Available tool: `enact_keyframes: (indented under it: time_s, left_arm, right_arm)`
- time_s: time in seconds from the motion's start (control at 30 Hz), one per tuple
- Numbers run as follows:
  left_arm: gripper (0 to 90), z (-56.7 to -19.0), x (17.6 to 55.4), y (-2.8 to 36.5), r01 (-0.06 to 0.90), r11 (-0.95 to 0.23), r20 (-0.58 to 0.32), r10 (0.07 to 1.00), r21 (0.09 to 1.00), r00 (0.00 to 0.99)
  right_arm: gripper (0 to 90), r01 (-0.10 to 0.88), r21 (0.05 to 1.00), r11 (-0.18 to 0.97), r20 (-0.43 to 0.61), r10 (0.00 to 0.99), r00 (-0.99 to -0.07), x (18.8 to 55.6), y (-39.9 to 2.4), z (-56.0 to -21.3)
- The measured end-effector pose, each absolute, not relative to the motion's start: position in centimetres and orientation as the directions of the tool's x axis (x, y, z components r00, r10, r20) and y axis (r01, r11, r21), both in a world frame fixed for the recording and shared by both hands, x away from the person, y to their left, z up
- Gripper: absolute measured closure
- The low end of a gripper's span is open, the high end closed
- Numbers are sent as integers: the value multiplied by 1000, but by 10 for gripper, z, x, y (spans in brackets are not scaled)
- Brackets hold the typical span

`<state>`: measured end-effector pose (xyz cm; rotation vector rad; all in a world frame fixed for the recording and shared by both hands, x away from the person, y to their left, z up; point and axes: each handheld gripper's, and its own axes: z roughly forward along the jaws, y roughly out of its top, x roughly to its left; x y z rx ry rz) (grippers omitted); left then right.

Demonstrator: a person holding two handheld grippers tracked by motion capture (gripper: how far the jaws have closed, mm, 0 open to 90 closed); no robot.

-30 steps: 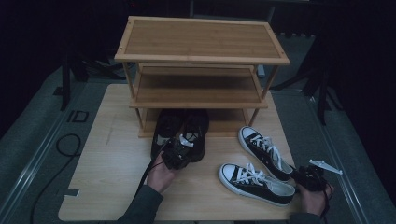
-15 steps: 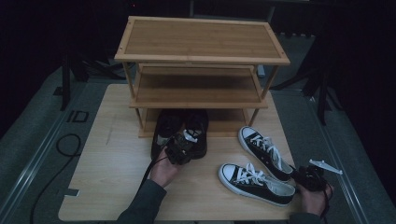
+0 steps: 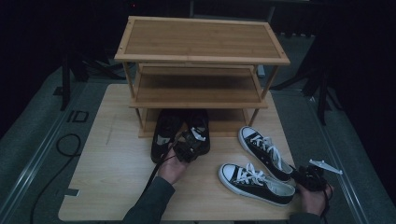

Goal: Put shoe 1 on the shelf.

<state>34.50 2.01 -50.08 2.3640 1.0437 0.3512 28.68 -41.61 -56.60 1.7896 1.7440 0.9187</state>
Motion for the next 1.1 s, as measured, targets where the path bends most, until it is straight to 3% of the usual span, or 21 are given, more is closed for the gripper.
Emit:
enact_keyframes:
  time_s: [0.6,0.83,1.1]
  left_arm:
    - [891,-495,360,26,639,-527,52,792,561,608]
    - [888,-497,359,13,612,-562,21,746,556,666]
    - [899,-500,369,10,616,-584,60,749,529,659]
  right_arm:
    - [478,673,736,-77,137,990,-36,287,-416,-566]
    - [478,673,736,-77,137,990,-37,287,-416,-566]
    - [478,673,735,-77,137,990,-37,287,-416,-566]
